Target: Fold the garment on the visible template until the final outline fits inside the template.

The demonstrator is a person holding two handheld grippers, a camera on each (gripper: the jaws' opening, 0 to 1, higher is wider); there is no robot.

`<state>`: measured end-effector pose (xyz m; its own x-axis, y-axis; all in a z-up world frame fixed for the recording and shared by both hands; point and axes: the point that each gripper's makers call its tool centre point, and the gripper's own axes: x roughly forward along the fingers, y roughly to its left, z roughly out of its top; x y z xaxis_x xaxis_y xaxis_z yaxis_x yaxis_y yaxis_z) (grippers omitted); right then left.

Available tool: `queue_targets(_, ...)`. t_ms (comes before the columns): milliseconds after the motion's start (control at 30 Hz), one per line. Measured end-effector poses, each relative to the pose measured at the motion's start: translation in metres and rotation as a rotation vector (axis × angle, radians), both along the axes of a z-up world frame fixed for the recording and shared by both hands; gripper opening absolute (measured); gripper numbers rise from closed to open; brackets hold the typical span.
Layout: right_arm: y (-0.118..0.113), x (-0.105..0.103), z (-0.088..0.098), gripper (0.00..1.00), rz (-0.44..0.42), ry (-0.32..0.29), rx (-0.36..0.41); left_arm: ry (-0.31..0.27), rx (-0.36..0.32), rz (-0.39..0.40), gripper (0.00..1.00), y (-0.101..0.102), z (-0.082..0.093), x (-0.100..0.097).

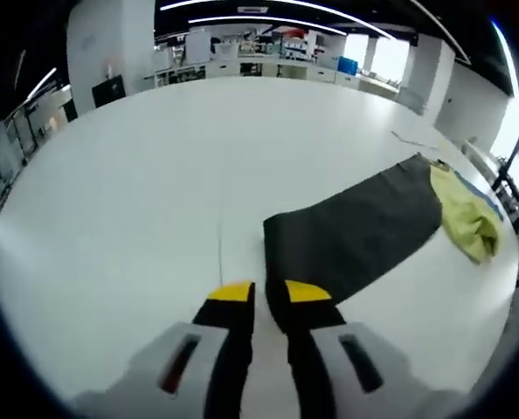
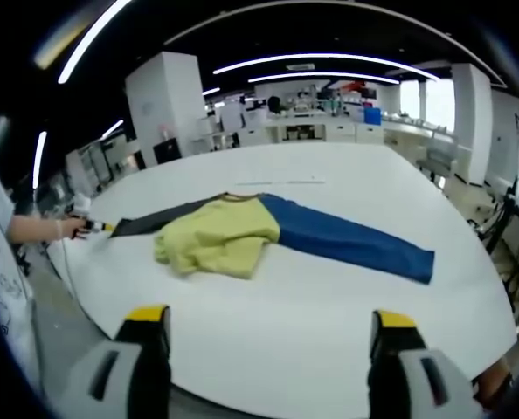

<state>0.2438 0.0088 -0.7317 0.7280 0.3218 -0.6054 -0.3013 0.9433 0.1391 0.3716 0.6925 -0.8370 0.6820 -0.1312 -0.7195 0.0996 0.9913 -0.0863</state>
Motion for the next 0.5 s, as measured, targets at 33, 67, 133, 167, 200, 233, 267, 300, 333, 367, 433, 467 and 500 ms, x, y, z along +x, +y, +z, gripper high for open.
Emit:
queue_targets(33, 0.0, 0.0, 0.0, 0.96, 0.001, -0.002, -0.001, 0.0, -0.006, -0.003, 0.08, -0.005, 0.0, -0.004)
queue_targets(67, 0.001, 0.0, 0.001, 0.96, 0.002, -0.002, 0.0, 0.004, -0.022, 0.004, 0.08, -0.007, 0.0, -0.004)
queue_targets(133, 0.003, 0.0, 0.001, 0.96, 0.003, -0.003, 0.002, 0.014, -0.037, 0.007, 0.07, -0.008, -0.003, -0.006)
queue_targets(167, 0.004, 0.0, 0.001, 0.95, 0.003, -0.003, 0.002, 0.017, -0.035, 0.005, 0.08, -0.008, -0.004, -0.007)
queue_targets(200, 0.005, 0.0, 0.001, 0.96, 0.004, -0.003, 0.005, 0.02, -0.034, 0.01, 0.08, -0.007, -0.005, -0.01)
queue_targets(233, 0.005, 0.0, 0.001, 0.96, 0.005, -0.003, 0.004, 0.019, -0.036, 0.012, 0.08, -0.007, -0.005, -0.011)
queue_targets(267, 0.005, 0.0, 0.0, 0.96, 0.01, -0.003, 0.001, 0.02, -0.043, 0.017, 0.08, -0.008, -0.005, -0.011)
queue_targets(300, 0.006, 0.0, 0.0, 0.96, 0.012, -0.001, 0.0, 0.018, -0.054, 0.029, 0.08, -0.012, -0.003, -0.017)
queue_targets(333, 0.006, 0.0, 0.0, 0.96, 0.012, -0.001, -0.001, 0.017, -0.06, 0.036, 0.08, -0.012, -0.003, -0.018)
queue_targets(367, 0.007, -0.001, 0.001, 0.96, 0.013, -0.002, -0.001, 0.016, -0.065, 0.039, 0.08, -0.013, -0.003, -0.017)
queue_targets(433, 0.007, -0.001, 0.002, 0.96, 0.012, -0.004, 0.0, 0.013, -0.065, 0.045, 0.07, -0.014, -0.002, -0.017)
queue_targets(467, 0.006, -0.001, 0.002, 0.96, 0.012, -0.005, -0.001, 0.013, -0.064, 0.045, 0.06, -0.014, -0.003, -0.017)
queue_targets(500, 0.004, -0.001, 0.002, 0.95, 0.009, -0.005, -0.001, 0.014, -0.064, 0.043, 0.05, -0.015, -0.003, -0.016)
